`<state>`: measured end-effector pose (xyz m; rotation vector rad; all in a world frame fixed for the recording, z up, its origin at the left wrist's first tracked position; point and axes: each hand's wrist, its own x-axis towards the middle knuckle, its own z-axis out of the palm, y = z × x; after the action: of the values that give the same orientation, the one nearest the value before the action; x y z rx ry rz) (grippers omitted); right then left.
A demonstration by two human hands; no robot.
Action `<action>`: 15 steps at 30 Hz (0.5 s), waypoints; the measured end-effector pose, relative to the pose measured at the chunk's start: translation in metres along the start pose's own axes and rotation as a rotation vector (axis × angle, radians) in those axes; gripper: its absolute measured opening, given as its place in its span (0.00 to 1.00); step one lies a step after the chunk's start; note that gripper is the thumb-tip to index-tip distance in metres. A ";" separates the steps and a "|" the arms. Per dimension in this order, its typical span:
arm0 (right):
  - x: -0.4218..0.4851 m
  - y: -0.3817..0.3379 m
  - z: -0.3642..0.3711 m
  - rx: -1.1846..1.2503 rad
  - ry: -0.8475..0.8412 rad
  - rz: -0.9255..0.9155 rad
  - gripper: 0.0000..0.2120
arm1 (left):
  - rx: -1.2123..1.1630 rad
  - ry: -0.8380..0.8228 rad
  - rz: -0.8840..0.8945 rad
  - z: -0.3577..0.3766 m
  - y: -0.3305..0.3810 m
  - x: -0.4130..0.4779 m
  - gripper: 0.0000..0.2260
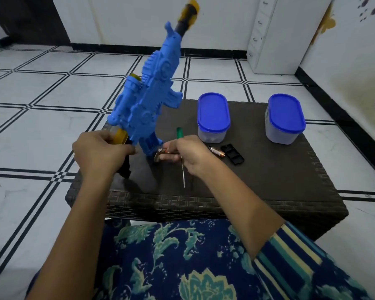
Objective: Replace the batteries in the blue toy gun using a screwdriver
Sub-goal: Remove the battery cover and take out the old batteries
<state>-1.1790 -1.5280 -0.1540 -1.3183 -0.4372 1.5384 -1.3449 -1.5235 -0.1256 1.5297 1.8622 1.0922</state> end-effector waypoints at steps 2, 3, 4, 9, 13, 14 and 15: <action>-0.002 -0.002 -0.005 0.040 0.027 0.015 0.09 | -0.055 -0.009 -0.057 0.003 -0.002 0.002 0.16; -0.001 -0.001 -0.006 0.061 0.066 0.012 0.09 | -0.061 -0.012 -0.069 0.006 -0.003 0.001 0.17; 0.001 0.003 -0.005 0.043 0.118 -0.006 0.08 | -0.060 -0.013 -0.073 0.008 -0.004 0.001 0.16; 0.012 0.021 0.008 -0.372 0.240 -0.184 0.07 | -0.070 -0.013 -0.084 0.014 -0.002 0.002 0.15; 0.000 0.038 0.014 -0.670 0.287 -0.393 0.06 | -0.043 0.022 -0.055 0.020 -0.004 0.001 0.15; -0.003 0.050 0.019 -0.745 0.316 -0.504 0.08 | -0.026 0.044 -0.044 0.022 -0.004 0.001 0.15; -0.007 0.063 0.024 -0.879 0.343 -0.588 0.10 | -0.011 0.062 -0.040 0.024 -0.005 0.000 0.15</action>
<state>-1.2297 -1.5521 -0.1917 -1.8384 -1.2338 0.5922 -1.3290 -1.5175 -0.1431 1.4619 1.9157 1.1422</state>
